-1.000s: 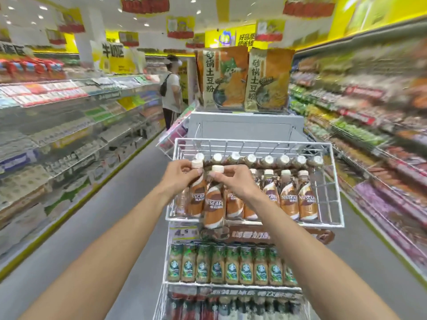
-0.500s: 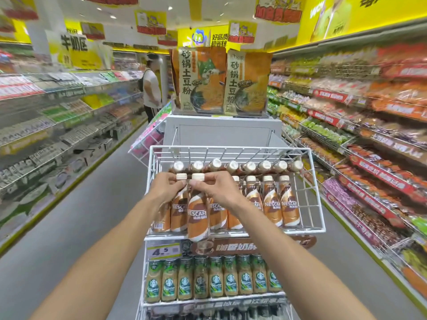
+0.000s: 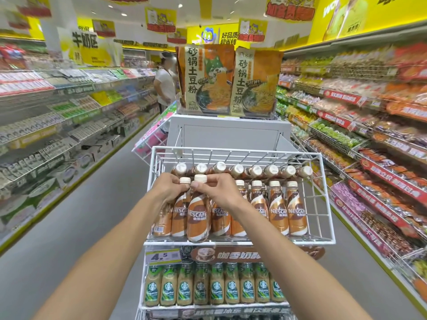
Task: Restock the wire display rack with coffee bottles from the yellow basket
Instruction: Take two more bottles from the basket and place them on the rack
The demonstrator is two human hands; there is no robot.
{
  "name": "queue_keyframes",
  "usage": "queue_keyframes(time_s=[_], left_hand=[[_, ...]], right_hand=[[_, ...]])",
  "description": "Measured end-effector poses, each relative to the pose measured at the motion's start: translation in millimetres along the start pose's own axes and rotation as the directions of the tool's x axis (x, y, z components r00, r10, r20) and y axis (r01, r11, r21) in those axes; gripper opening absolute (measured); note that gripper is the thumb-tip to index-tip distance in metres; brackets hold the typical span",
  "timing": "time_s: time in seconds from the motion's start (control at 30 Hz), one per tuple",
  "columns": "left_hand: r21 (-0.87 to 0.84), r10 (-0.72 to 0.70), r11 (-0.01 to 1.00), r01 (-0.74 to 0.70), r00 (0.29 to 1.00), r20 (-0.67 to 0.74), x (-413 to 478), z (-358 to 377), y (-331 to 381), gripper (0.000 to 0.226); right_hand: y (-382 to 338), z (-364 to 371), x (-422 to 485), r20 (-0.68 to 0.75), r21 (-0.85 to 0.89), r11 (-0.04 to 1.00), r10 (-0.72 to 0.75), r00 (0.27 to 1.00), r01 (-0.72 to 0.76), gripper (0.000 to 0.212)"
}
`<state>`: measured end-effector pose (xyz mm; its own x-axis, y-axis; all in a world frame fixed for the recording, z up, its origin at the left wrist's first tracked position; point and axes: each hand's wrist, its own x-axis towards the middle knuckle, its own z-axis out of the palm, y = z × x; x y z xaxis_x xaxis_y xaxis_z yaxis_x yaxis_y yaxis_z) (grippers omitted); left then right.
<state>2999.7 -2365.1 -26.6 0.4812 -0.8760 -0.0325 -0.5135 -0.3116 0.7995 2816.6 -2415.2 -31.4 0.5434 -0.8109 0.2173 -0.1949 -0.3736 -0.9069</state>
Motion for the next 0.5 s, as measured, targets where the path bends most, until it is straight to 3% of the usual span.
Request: queue_keyframes(time_s=[0.37,0.5], left_hand=[[0.028,-0.009,1.0,0.009,1.0,-0.02,6.9,5.3,-3.9,0.045],[0.019,-0.008,1.0,0.008,0.999,-0.035,6.6,6.9,-4.8,0.042]], right_hand=[[6.7,0.3,11.7,0.04,-0.037,0.999,0.024,0.999,-0.022,0.027],[4.3,-2.9,15.0,0.05,-0.09,0.995,0.048,0.998,-0.044,0.03]])
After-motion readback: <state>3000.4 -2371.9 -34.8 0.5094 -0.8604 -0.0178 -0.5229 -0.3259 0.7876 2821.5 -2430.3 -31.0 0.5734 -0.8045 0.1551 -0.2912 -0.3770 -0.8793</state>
